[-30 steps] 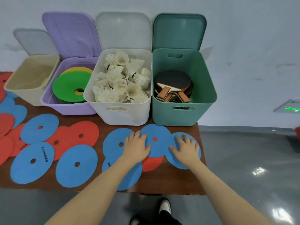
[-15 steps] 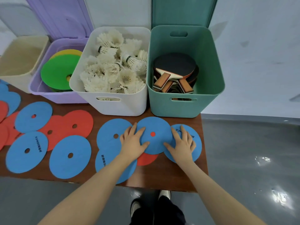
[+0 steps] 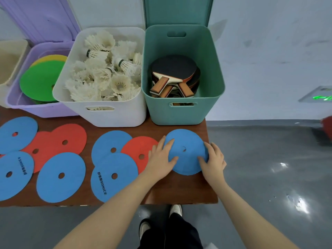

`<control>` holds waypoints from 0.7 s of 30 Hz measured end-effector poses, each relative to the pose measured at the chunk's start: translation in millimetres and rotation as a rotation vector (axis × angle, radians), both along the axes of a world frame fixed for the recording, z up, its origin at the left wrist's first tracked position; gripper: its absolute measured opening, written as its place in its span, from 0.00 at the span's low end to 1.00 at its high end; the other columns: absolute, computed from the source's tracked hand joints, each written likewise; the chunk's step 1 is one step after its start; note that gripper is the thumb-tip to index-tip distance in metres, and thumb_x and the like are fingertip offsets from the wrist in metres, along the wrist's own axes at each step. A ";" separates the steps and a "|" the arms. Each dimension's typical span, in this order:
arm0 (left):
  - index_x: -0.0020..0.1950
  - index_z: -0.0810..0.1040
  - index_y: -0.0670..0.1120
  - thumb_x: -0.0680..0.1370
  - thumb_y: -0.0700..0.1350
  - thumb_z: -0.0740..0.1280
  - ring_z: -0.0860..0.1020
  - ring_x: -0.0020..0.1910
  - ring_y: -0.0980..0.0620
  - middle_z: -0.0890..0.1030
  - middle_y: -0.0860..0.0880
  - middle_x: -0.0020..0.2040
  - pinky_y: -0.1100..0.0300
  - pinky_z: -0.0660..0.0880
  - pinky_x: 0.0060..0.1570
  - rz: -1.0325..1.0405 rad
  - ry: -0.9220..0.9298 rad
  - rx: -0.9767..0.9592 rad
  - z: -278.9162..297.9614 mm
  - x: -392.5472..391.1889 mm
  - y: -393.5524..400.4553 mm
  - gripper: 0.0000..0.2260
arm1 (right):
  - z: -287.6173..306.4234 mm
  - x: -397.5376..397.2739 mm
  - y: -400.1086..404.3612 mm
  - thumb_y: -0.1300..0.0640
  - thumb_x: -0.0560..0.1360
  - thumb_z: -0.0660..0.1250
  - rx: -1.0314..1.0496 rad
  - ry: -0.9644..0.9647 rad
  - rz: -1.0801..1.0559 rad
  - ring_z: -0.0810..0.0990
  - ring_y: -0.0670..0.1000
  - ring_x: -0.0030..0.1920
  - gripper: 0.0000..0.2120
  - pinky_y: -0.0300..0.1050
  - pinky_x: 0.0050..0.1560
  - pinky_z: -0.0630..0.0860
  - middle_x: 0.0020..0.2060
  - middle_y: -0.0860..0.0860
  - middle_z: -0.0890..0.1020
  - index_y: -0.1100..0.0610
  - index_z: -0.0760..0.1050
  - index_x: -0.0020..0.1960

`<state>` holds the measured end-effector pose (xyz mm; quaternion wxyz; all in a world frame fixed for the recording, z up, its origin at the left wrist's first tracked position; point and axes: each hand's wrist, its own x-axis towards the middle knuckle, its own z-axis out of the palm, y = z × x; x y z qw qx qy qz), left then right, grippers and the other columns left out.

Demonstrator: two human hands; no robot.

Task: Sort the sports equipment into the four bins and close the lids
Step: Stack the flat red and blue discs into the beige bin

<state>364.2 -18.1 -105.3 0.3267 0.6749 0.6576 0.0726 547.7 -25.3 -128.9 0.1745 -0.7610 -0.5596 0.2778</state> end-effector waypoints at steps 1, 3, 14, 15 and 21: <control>0.76 0.51 0.56 0.78 0.54 0.60 0.52 0.73 0.44 0.48 0.49 0.77 0.46 0.51 0.69 -0.015 0.037 -0.013 -0.2 3.0 1.2 0.29 | -1.7 2.0 -2.7 0.58 0.75 0.63 -0.001 0.004 0.004 0.60 0.54 0.70 0.26 0.56 0.68 0.54 0.72 0.51 0.62 0.50 0.62 0.71; 0.76 0.48 0.54 0.78 0.54 0.60 0.51 0.73 0.43 0.47 0.45 0.77 0.47 0.52 0.69 -0.022 0.123 -0.026 -2.1 8.4 2.9 0.30 | -4.4 2.6 -7.7 0.56 0.77 0.62 -0.015 0.004 -0.007 0.61 0.54 0.70 0.26 0.55 0.68 0.55 0.71 0.51 0.63 0.52 0.59 0.73; 0.75 0.55 0.56 0.77 0.52 0.63 0.49 0.73 0.45 0.49 0.47 0.76 0.50 0.51 0.69 -0.032 0.081 0.007 -11.2 34.0 -1.3 0.28 | -3.3 4.0 -8.5 0.54 0.77 0.62 -0.064 0.007 -0.081 0.64 0.57 0.66 0.29 0.53 0.66 0.58 0.67 0.57 0.67 0.58 0.56 0.74; 0.74 0.56 0.56 0.77 0.51 0.64 0.52 0.72 0.45 0.50 0.48 0.75 0.51 0.53 0.68 -0.016 0.041 0.026 -10.4 33.0 -1.6 0.28 | -2.8 3.5 -8.9 0.54 0.77 0.62 -0.060 -0.008 -0.079 0.64 0.57 0.66 0.28 0.52 0.66 0.58 0.66 0.57 0.67 0.58 0.56 0.74; 0.74 0.61 0.49 0.76 0.42 0.66 0.63 0.64 0.48 0.60 0.48 0.69 0.56 0.62 0.65 0.005 -0.133 0.168 -4.9 23.4 -9.2 0.28 | 5.3 -2.9 -18.3 0.58 0.76 0.63 0.048 -0.099 -0.047 0.66 0.55 0.62 0.29 0.50 0.65 0.56 0.64 0.55 0.68 0.58 0.57 0.74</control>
